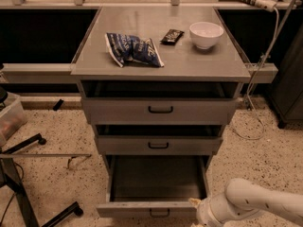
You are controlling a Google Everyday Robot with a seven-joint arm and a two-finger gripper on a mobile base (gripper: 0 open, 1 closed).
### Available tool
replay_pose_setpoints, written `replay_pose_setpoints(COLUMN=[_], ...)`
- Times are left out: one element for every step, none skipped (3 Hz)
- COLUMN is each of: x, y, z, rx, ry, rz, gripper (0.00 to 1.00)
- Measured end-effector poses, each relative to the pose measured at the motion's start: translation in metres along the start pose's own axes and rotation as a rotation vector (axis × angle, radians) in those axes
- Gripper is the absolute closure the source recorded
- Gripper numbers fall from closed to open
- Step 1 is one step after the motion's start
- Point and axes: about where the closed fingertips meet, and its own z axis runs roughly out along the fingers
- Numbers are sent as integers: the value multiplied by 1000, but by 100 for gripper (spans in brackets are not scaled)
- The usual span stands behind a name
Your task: Close bottom drawer
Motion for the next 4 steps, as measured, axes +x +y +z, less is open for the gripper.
replay_pose_setpoints(x=[-2, -1, 15, 34], y=[10, 10, -9, -40], z=[32, 33, 56, 84], rx=[-47, -48, -51, -58], ry=[14, 14, 20, 26], rz=[-27, -26, 2, 31], gripper=[0, 0, 0, 0])
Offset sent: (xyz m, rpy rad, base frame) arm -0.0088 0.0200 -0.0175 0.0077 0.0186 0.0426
